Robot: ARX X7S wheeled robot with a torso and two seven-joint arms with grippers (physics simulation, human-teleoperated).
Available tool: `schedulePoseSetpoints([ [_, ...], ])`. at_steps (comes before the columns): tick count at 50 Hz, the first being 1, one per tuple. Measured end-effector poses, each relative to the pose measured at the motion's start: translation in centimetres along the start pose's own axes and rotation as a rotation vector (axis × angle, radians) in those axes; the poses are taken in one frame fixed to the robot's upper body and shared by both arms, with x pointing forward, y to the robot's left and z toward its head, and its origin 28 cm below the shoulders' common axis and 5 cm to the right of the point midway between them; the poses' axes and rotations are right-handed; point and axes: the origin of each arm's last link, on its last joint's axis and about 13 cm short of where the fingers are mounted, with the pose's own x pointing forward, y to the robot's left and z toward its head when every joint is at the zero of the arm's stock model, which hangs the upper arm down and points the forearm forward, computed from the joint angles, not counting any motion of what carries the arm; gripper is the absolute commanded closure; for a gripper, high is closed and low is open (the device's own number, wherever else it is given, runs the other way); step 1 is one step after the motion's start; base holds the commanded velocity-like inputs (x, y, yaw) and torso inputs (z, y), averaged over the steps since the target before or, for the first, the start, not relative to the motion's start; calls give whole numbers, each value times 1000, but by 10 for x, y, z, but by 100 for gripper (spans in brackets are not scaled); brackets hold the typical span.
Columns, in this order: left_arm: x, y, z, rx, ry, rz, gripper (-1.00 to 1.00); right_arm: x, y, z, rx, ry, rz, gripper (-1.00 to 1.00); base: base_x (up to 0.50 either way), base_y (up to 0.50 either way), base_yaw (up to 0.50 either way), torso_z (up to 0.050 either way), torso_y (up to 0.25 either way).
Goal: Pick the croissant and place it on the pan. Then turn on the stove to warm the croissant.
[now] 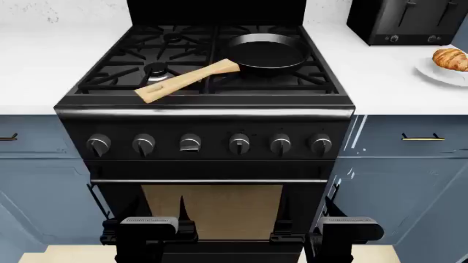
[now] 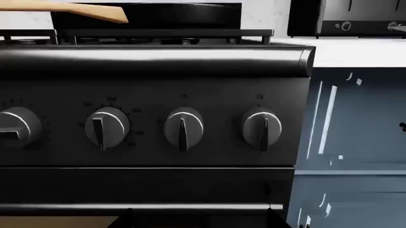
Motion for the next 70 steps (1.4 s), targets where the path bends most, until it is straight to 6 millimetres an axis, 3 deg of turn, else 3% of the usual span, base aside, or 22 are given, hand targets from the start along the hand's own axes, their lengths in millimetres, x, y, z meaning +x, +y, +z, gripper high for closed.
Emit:
schedulePoseSetpoints([
  [10,1,0,0,8,4,-14,-100,1,1,-1,-15,1,3,-100,0,0,0,0,0],
  [70,5,-1,-7,28,49,-35,-100,2,-3,-4,-116,-15,-39,-100,0,-473,0,0,0],
])
